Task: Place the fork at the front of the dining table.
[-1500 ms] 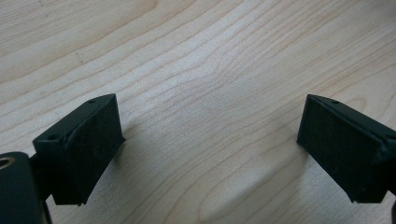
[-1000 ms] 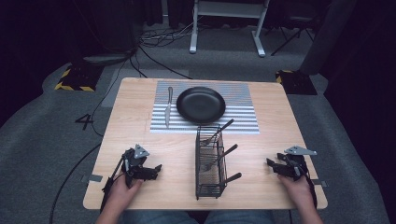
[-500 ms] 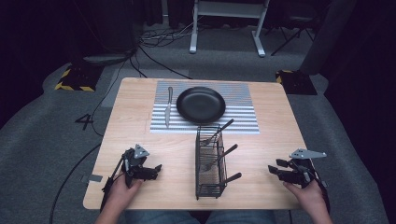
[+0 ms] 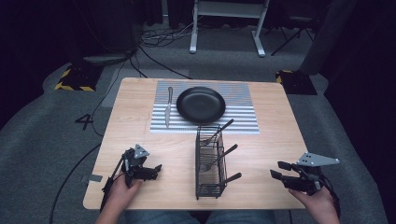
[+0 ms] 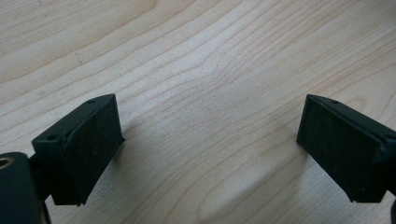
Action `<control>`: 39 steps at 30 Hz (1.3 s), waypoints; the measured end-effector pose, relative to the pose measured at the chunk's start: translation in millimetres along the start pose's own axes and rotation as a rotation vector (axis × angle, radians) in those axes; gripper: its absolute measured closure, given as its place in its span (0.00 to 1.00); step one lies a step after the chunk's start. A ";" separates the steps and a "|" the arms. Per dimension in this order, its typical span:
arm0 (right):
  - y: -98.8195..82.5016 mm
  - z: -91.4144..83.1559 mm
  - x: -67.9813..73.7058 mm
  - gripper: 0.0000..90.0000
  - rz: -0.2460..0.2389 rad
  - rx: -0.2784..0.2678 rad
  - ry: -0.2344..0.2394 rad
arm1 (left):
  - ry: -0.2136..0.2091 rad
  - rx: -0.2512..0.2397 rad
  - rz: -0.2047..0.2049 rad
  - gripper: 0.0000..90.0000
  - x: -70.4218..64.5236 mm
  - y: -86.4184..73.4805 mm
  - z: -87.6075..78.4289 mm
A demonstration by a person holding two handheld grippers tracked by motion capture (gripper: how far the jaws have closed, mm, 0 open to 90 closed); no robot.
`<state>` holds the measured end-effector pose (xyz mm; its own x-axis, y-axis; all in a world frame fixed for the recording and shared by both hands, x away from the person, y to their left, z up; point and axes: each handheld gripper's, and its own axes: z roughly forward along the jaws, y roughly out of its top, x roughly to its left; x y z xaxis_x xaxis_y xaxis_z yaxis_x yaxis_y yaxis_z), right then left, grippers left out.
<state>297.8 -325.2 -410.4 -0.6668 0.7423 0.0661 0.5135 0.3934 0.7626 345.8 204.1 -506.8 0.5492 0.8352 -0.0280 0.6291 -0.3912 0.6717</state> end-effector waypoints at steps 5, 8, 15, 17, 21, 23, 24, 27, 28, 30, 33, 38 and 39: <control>9.5 -8.7 12.5 0.55 0.002 -0.023 0.019 | 0.000 0.000 0.000 0.07 0.0 0.0 0.0; 16.7 -10.0 22.7 0.56 0.007 -0.015 -0.006 | 0.000 0.000 0.000 0.07 0.0 0.0 0.0; 37.5 -13.9 49.3 0.57 -0.010 -0.014 0.020 | 0.000 0.000 0.000 0.07 0.0 0.0 0.0; 41.7 -14.5 56.0 0.58 -0.024 -0.019 0.041 | 0.000 0.000 0.000 0.07 0.0 0.0 0.0; 48.4 -13.0 68.5 0.58 -0.051 -0.022 0.084 | 0.000 0.000 0.000 0.07 0.0 0.0 0.0; 49.8 -12.5 71.2 0.58 -0.061 -0.020 0.094 | 0.000 0.000 0.000 0.07 0.0 0.0 0.0; 51.1 -11.9 73.8 0.58 -0.069 -0.018 0.100 | 0.000 0.000 0.000 0.07 0.0 0.0 0.0; 54.8 -10.7 80.3 0.58 -0.083 -0.031 0.124 | 0.000 0.000 0.000 0.07 0.0 0.0 0.0; 55.9 -9.7 82.2 0.58 -0.084 -0.035 0.136 | 0.000 0.000 0.000 0.07 0.0 0.0 0.0; 58.3 -6.8 86.7 0.58 -0.088 -0.037 0.156 | 0.000 0.000 0.000 0.07 -0.1 0.0 0.0; 62.3 0.3 96.6 0.58 -0.114 -0.034 0.197 | 0.000 0.000 0.000 0.07 -0.1 0.0 0.0; 64.4 6.6 103.1 0.58 -0.132 -0.027 0.250 | 0.000 0.000 0.000 0.07 0.0 0.0 0.0; 64.7 8.2 104.5 0.58 -0.134 -0.027 0.257 | 0.000 0.000 0.000 0.07 0.0 0.0 0.0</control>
<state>265.7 -217.7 -359.4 -0.8445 0.5215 0.1215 0.3991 0.4618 0.7921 345.7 204.1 -506.8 0.5490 0.8353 -0.0281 0.6292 -0.3909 0.6718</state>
